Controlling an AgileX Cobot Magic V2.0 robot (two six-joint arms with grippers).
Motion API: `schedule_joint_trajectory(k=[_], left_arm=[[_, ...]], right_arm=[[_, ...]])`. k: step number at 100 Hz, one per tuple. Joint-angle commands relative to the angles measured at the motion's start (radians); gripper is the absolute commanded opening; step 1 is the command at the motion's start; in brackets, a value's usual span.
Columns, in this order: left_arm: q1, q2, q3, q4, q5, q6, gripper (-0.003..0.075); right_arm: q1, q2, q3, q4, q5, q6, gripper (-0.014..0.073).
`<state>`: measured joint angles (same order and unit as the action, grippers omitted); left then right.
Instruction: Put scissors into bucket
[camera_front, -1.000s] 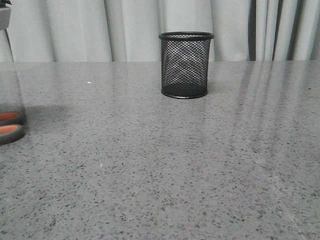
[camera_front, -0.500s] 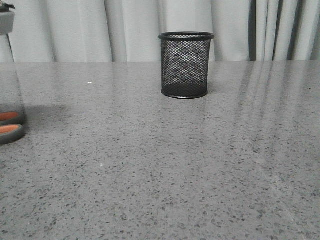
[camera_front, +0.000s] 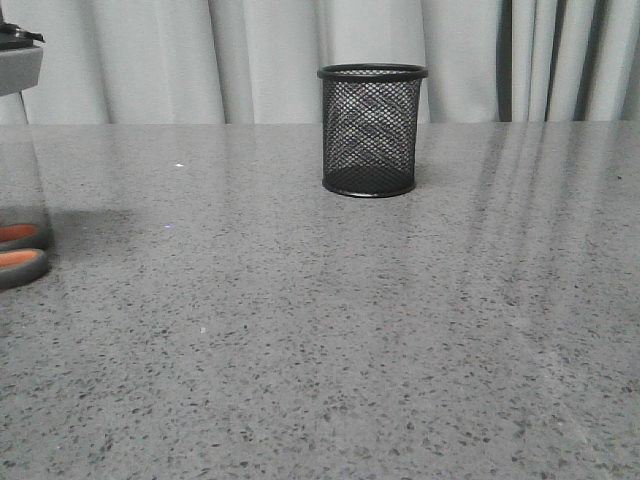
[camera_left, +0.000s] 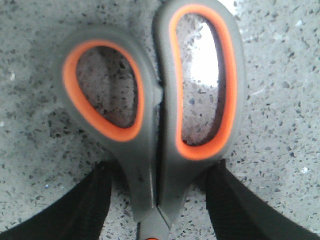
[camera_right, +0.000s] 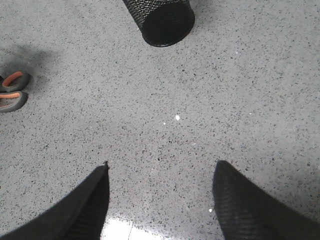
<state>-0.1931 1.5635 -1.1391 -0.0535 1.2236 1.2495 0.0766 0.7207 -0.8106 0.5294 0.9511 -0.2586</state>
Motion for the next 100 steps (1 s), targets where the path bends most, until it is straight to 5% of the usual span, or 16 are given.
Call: schedule_joint_trajectory(k=[1,18,47,100], left_arm=[[-0.010,-0.008,-0.014,-0.011,0.026,0.004,0.0399],[-0.010,-0.008,-0.014,-0.011,0.032,0.005,0.0331],[-0.010,-0.008,-0.014,-0.015,0.032,-0.023,-0.0022],[-0.127,-0.138,-0.287,-0.007,0.032,-0.197,-0.0021]], right_arm=[[0.000,0.006,-0.035,0.029,-0.056,-0.011,0.0405],[0.000,0.006,-0.035,0.029,-0.056,-0.011,0.0405],[0.000,0.006,-0.035,0.029,-0.056,-0.011,0.0405],[0.000,0.006,-0.035,0.108,-0.081,-0.011,0.0405]])
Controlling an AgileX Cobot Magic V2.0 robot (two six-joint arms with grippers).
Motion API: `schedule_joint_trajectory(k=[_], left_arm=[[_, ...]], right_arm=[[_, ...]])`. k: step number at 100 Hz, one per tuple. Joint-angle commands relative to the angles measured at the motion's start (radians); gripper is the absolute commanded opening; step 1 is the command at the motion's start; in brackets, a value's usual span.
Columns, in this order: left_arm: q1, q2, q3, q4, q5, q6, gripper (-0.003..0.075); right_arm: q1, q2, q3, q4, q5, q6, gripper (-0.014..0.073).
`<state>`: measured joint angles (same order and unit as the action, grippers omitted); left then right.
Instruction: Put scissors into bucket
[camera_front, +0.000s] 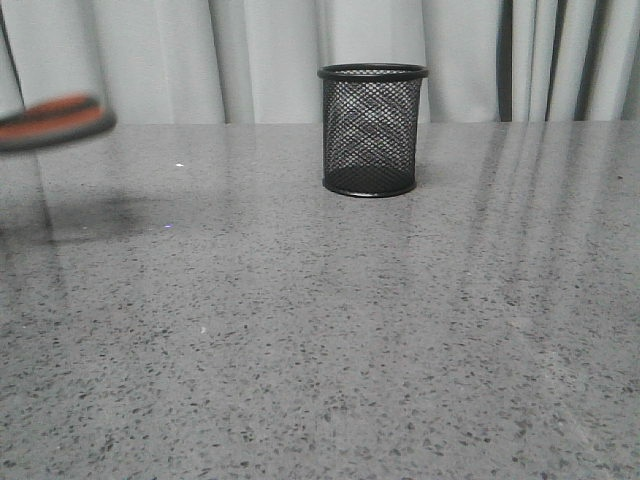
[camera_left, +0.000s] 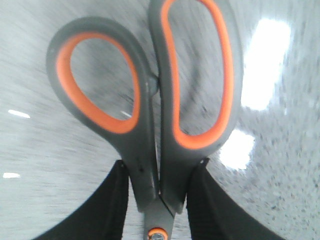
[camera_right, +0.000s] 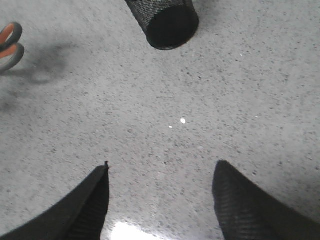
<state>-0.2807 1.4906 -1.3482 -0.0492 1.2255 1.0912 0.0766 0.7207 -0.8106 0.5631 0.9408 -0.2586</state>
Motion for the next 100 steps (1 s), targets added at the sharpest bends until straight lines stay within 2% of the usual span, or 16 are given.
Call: schedule_joint_trajectory(k=[1,22,35,46,60,78,100], left_arm=[[-0.050,-0.070,-0.087,-0.011,0.030,-0.042,-0.0021],[-0.194,-0.133,-0.221,0.042,0.030,-0.140,-0.0021],[-0.304,-0.151,-0.300,0.076,0.030,-0.229,-0.0021],[-0.406,-0.154,-0.360,0.092,0.030,-0.238,-0.0021],[-0.548,-0.151,-0.406,0.180,0.026,-0.317,-0.0021],[-0.711,-0.149,-0.421,0.310,0.024,-0.407,-0.0021],[-0.788,-0.126,-0.434,0.373,0.014,-0.443,-0.0021]], right_arm=[[0.000,0.006,-0.035,0.078,-0.075,-0.011,0.0405],[0.000,0.006,-0.035,0.273,-0.125,-0.086,0.0405],[0.000,0.014,-0.035,0.500,-0.141,-0.199,0.0405],[0.000,0.024,-0.035,0.718,-0.141,-0.323,0.0405],[0.000,0.050,-0.035,0.906,-0.119,-0.426,0.0405],[0.000,0.094,-0.044,1.027,-0.051,-0.469,0.0405],[0.000,0.159,-0.131,1.027,-0.008,-0.469,0.0405]])
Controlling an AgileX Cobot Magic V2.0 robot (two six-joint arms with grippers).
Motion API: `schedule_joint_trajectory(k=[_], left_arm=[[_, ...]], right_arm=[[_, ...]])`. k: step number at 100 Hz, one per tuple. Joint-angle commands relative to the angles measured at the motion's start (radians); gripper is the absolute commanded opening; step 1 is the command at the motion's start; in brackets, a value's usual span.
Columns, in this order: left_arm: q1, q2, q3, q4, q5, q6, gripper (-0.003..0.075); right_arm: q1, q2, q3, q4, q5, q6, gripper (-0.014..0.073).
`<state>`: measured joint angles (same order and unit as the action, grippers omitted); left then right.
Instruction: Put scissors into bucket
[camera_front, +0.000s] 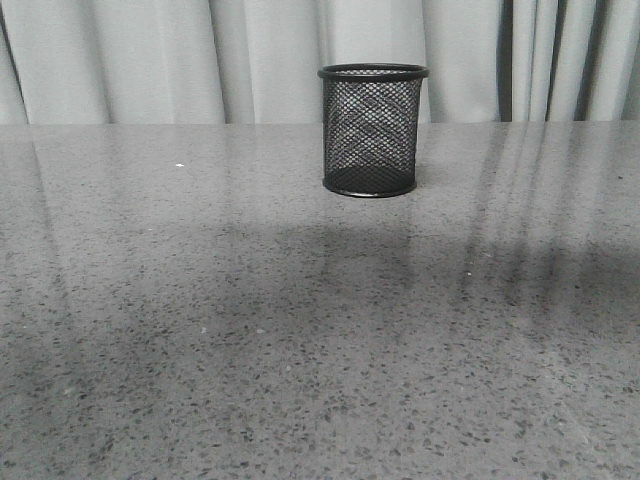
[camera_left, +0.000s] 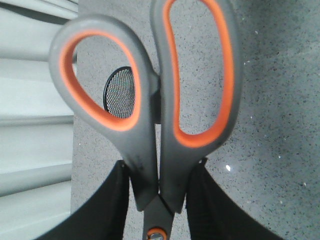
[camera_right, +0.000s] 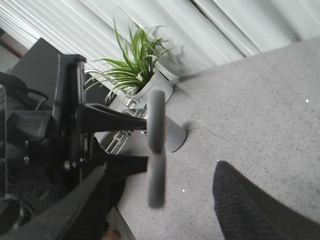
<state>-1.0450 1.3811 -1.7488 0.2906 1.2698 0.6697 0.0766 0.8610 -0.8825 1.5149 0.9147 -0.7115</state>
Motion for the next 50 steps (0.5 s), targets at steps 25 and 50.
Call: schedule_joint_trajectory(k=[25,50], left_arm=[[-0.050,-0.013,-0.034,0.033,-0.067,-0.032,-0.0021],[-0.058,-0.013,-0.034,0.031,-0.104,-0.041,-0.0021]], right_arm=[[0.000,0.083,-0.101,0.073,0.054,-0.017,0.0405],[0.005,0.152,-0.103,0.085,0.130,-0.067,0.0405]])
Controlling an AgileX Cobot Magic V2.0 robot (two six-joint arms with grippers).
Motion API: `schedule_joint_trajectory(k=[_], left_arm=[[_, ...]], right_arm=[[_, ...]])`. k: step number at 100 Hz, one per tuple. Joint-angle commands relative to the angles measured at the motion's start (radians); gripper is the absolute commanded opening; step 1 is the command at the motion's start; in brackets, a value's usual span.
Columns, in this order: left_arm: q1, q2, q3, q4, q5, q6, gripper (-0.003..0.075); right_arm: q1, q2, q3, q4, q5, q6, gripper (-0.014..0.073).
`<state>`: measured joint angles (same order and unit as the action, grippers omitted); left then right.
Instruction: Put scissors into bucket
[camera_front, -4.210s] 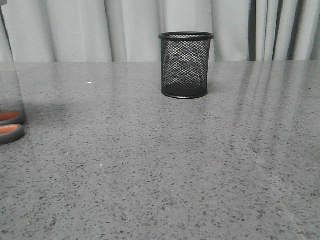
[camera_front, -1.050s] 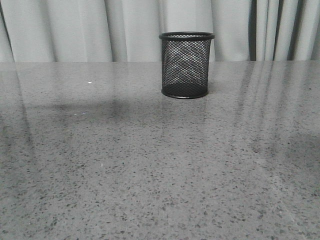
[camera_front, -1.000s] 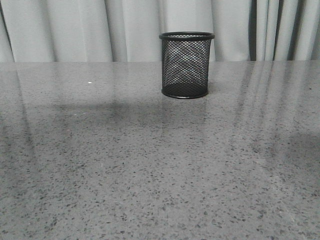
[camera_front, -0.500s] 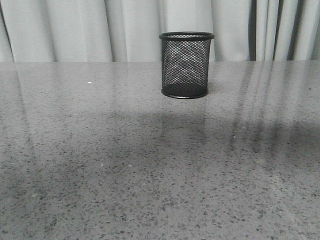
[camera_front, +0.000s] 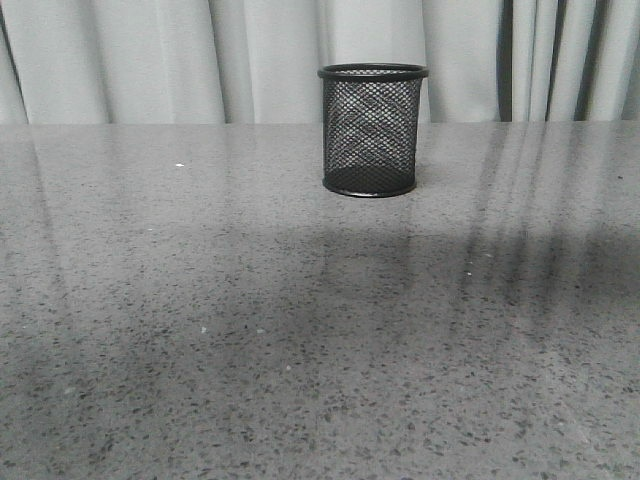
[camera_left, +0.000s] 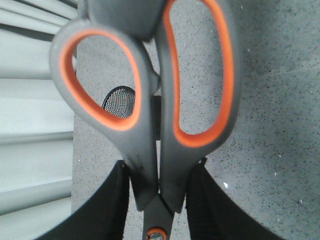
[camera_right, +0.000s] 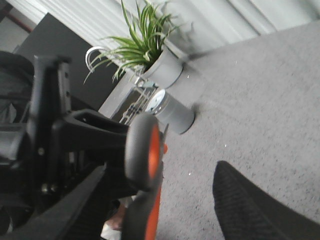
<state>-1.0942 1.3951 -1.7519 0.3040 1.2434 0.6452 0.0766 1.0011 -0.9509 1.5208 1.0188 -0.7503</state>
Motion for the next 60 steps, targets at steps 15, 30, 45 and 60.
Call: schedule_joint_trajectory(k=[15,30,45,60], left_arm=[[-0.009,-0.024,-0.030,0.018,-0.078,-0.016,-0.0021],[-0.009,-0.009,-0.030,0.018,-0.078,-0.016,-0.0021],[-0.009,0.001,-0.030,0.018,-0.076,-0.016,-0.0021],[-0.009,0.005,-0.030,0.015,-0.079,-0.016,-0.0021]], right_arm=[[0.028,0.037,-0.034,0.096,0.023,-0.040,0.0405],[0.059,0.050,-0.034,0.140,0.022,-0.082,0.0405],[0.066,0.054,-0.034,0.136,0.008,-0.082,0.0404],[0.066,0.054,-0.034,0.132,0.005,-0.086,0.0314]])
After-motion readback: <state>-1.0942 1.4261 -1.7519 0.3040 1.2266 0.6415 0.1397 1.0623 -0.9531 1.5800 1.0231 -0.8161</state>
